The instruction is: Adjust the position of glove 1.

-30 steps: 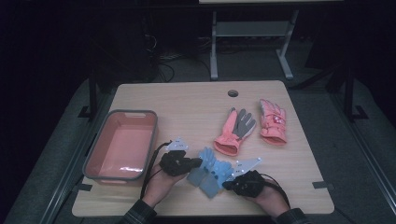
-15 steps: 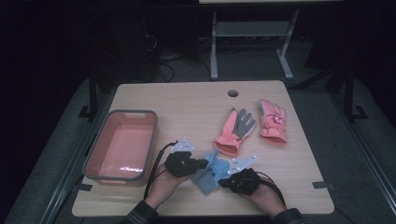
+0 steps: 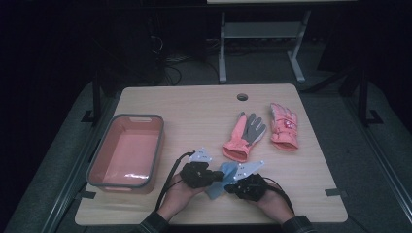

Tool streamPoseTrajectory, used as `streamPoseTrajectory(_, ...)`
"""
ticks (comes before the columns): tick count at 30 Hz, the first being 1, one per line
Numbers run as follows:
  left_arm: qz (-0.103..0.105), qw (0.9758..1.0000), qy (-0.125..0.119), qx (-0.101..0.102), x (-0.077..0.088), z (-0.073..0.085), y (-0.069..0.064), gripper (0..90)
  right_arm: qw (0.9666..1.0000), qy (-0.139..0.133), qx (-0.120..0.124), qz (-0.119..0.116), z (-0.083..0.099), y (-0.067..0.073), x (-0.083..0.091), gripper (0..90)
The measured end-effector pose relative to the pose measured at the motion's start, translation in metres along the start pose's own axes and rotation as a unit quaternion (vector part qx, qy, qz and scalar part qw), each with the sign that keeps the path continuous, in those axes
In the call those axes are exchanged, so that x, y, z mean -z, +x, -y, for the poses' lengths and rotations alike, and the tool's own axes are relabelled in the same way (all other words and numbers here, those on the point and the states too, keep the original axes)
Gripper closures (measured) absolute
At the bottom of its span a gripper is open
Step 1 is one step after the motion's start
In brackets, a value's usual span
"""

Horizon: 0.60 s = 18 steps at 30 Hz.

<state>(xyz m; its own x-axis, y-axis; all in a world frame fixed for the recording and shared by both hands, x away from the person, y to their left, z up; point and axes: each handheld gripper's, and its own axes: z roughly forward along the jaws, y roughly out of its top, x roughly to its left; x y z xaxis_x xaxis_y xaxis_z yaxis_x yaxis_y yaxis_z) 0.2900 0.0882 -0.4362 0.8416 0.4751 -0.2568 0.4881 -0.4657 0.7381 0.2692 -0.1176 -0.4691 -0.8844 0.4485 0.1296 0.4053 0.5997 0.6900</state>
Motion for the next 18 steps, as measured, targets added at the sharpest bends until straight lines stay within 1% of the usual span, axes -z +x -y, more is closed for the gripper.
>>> streamPoseTrajectory(1, -0.002, 1.0000, 0.006, -0.005, -0.003, 0.001, 0.000, 87.8, 1.0000, 0.000, 0.003, 0.000, 0.000, 0.000, 0.000, 90.0)
streamPoseTrajectory(2, -0.003, 0.9999, 0.011, 0.000, -0.005, 0.002, -0.001, 87.8, 1.0000, 0.000, 0.003, 0.000, 0.000, 0.000, 0.000, 90.0)
streamPoseTrajectory(3, -0.003, 0.9999, 0.017, 0.001, -0.010, 0.004, -0.002, 87.5, 1.0000, 0.001, 0.003, -0.001, 0.000, 0.000, 0.001, 89.9)
streamPoseTrajectory(4, -0.003, 0.9998, 0.019, 0.000, -0.013, 0.004, -0.002, 87.3, 1.0000, 0.000, 0.007, 0.001, 0.001, -0.001, 0.002, 89.9)
streamPoseTrajectory(5, -0.003, 0.9998, 0.019, 0.000, -0.013, 0.004, -0.002, 87.1, 1.0000, -0.004, -0.001, -0.001, 0.001, -0.001, 0.005, 89.9)
streamPoseTrajectory(6, -0.002, 0.9997, 0.022, -0.002, -0.014, 0.004, -0.002, 87.1, 1.0000, -0.004, -0.001, -0.001, 0.001, -0.001, 0.005, 89.9)
streamPoseTrajectory(7, -0.002, 0.9997, 0.023, 0.000, -0.016, 0.005, -0.003, 86.9, 1.0000, -0.009, 0.000, 0.001, 0.002, -0.003, 0.009, 89.9)
streamPoseTrajectory(8, -0.001, 0.9997, 0.025, -0.003, -0.017, 0.005, -0.003, 86.8, 0.9999, -0.014, -0.006, 0.008, 0.004, -0.005, 0.015, 89.8)
streamPoseTrajectory(9, -0.001, 0.9997, 0.026, -0.003, -0.017, 0.005, -0.003, 86.4, 0.9994, -0.021, -0.009, 0.024, 0.008, -0.012, 0.027, 88.0)
streamPoseTrajectory(12, -0.001, 0.9997, 0.025, 0.001, -0.018, 0.006, -0.003, 84.0, 0.9981, -0.034, -0.029, 0.043, 0.014, -0.021, 0.043, 83.6)
streamPoseTrajectory(14, 0.001, 0.9998, 0.021, 0.003, -0.018, 0.006, -0.004, 74.6, 0.9965, -0.045, -0.044, 0.055, 0.019, -0.028, 0.052, 74.0)
streamPoseTrajectory(15, 0.001, 0.9998, 0.018, 0.000, -0.017, 0.005, -0.004, 74.6, 0.9965, -0.045, -0.044, 0.055, 0.019, -0.028, 0.052, 74.0)
streamPoseTrajectory(16, -0.001, 0.9999, 0.015, -0.004, -0.015, 0.004, -0.005, 63.3, 0.9942, -0.054, -0.049, 0.078, 0.026, -0.037, 0.060, 59.5)
streamPoseTrajectory(17, -0.001, 0.9999, 0.008, -0.010, -0.012, 0.002, -0.006, 59.4, 0.9931, -0.056, -0.056, 0.087, 0.028, -0.040, 0.062, 52.6)
streamPoseTrajectory(18, -0.002, 0.9999, 0.004, -0.013, -0.010, 0.000, -0.006, 56.8, 0.9916, -0.057, -0.064, 0.097, 0.030, -0.044, 0.065, 47.7)
